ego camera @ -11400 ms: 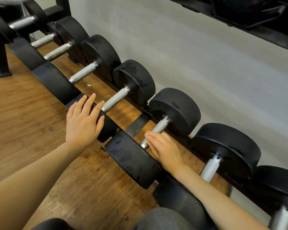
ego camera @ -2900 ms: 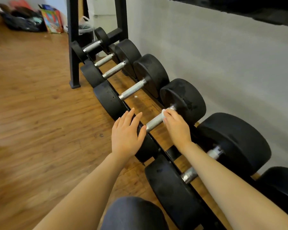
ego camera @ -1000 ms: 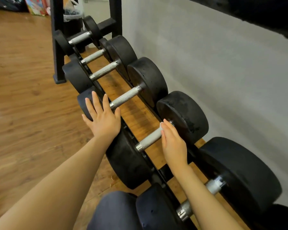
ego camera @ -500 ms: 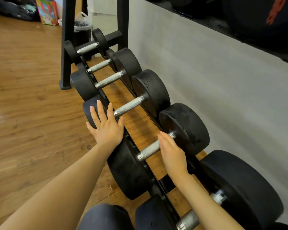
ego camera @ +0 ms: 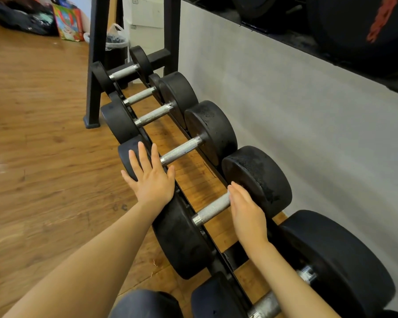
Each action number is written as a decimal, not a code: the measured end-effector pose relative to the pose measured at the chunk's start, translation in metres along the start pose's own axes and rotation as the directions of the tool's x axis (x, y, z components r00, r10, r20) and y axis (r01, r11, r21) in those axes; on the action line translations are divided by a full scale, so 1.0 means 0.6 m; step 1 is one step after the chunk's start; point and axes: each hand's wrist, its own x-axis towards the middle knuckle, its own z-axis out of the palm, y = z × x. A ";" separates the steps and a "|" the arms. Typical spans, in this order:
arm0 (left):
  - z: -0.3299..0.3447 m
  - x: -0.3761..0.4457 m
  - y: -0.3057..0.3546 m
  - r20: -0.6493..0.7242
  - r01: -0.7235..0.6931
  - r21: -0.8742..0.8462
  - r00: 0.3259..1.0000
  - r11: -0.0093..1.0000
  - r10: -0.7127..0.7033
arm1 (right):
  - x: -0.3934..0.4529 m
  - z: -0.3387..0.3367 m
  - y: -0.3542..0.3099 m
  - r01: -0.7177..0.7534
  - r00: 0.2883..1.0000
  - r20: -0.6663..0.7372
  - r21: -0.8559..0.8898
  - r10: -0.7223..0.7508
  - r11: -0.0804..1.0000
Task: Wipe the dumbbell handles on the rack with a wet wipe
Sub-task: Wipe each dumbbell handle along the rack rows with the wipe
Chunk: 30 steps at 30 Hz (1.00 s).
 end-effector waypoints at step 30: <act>-0.034 0.010 -0.067 -0.074 -0.306 0.395 0.929 0.866 0.362 | -0.009 0.021 -0.005 0.137 0.989 -0.058 -0.023 -0.138 0.990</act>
